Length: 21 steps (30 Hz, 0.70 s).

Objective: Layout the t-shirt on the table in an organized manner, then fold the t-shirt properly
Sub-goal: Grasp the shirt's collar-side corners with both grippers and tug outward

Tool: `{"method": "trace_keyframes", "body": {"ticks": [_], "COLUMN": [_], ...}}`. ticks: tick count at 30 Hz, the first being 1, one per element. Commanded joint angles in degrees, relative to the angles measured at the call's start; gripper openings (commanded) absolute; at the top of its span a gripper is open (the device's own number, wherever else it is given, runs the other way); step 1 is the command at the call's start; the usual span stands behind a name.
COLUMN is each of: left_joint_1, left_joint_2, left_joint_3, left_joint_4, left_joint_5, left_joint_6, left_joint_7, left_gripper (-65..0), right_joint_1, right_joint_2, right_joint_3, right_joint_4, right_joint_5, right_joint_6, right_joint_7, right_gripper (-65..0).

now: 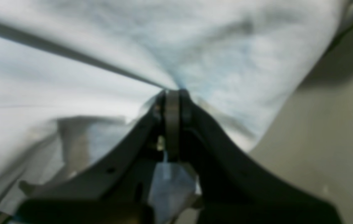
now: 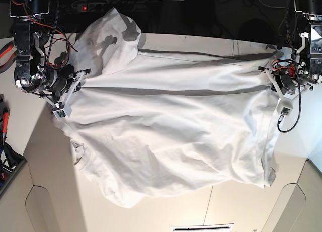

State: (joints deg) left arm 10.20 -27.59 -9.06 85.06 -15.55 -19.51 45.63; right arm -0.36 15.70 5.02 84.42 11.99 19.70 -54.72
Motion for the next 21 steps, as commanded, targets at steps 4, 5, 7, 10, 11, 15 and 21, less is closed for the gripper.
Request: {"method": "trace_keyframes", "body": {"ticks": [4, 5, 7, 10, 11, 15, 21], "left_joint_1": [-0.7, -0.7, -0.87, -1.29, -1.33, -1.49, -1.49], "left_joint_2": [-1.01, -1.01, -1.01, -1.03, -1.01, -1.03, -1.01], "left_joint_3": [-0.39, -0.39, -0.39, -0.39, -0.39, -0.39, -0.39], "left_joint_4": [5.2, 5.9, 6.56, 6.6, 6.6, 6.6, 6.6], "left_joint_5": [-0.04, -0.04, -0.07, -0.02, 0.0, 0.11, 0.09], "left_joint_6": [0.15, -0.09, -1.09, -1.07, -1.07, -1.07, -1.07], "left_joint_7": [-0.85, -0.87, -0.83, -0.85, -0.83, -0.85, -0.87], "left_gripper": [-61.2, -52.9, -39.7, -37.0, -37.0, -37.0, -37.0], "right_joint_1": [0.04, 0.02, 0.0, 0.0, 0.0, -0.02, -0.17], "right_joint_2": [0.68, 0.66, 0.68, 0.68, 0.68, 0.68, 0.68], "right_joint_3": [0.28, 0.28, 0.28, 0.28, 0.28, 0.33, 2.4], "right_joint_4": [0.46, 0.79, 2.01, 5.73, 7.37, 15.41, 24.2], "right_joint_5": [-1.49, -1.46, -0.79, 1.66, 2.12, 2.16, 2.16], "right_joint_6": [0.57, 1.16, 1.29, 1.29, 1.29, 1.27, 1.27], "right_joint_7": [-1.66, -1.66, -1.68, -1.7, -1.7, -1.73, -2.4], "right_gripper": [-58.6, -53.3, -50.0, -50.0, -50.0, -50.0, -50.0]}}
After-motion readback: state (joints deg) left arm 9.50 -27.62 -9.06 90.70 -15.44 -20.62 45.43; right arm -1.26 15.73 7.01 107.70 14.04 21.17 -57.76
